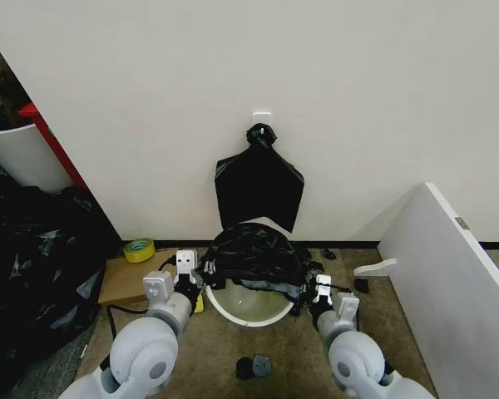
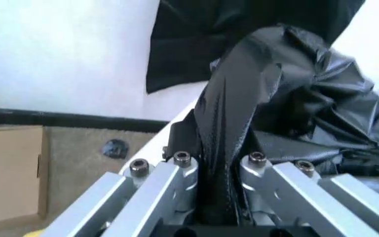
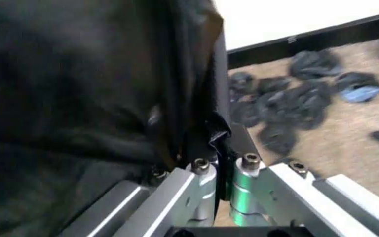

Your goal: Place the garbage bag over the trash bin.

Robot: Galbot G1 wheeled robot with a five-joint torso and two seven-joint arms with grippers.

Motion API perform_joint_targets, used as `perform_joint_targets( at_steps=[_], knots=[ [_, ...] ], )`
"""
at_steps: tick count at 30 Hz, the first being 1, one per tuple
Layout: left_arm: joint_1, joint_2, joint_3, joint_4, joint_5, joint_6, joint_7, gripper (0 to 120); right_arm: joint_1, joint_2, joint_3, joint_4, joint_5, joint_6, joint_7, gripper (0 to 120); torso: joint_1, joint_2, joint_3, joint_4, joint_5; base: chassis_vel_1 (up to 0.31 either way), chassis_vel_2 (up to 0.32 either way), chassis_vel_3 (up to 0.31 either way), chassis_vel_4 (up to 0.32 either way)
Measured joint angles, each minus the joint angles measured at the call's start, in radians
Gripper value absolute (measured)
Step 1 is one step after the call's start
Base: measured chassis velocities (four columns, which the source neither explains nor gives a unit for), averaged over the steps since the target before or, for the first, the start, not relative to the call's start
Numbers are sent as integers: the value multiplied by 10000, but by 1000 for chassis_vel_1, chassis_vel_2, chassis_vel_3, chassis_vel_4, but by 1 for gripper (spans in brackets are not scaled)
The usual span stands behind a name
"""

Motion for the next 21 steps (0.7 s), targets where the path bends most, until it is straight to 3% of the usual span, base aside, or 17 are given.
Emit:
perform_joint_targets(
  at_steps=[5,11,16,18,21],
  knots=[
    [-288,-18,-49,190,-116,-107,67,5,-356,-139,-320,348,-366,361,-362,3,0,0,0,-1,-2,0,0,0,0],
    [-445,-228,28,667,56,-278,140,5,-561,-520,-621,259,-2651,1969,-1406,26,0,1,0,3,2,0,0,0,0],
    [-468,-294,53,826,114,-316,179,5,-668,-697,-587,-29,-3772,2709,-1878,32,0,0,1,2,-2,0,0,0,0],
    [-494,-314,72,974,166,-347,225,5,-904,-997,-448,-301,-4992,3566,-2416,52,0,0,1,-1,0,0,0,0,0],
    [-495,-309,110,1098,217,-363,284,5,-1171,-1376,-341,-408,-6000,4108,-2666,63,0,0,1,-1,-1,0,0,0,0]
  ],
)
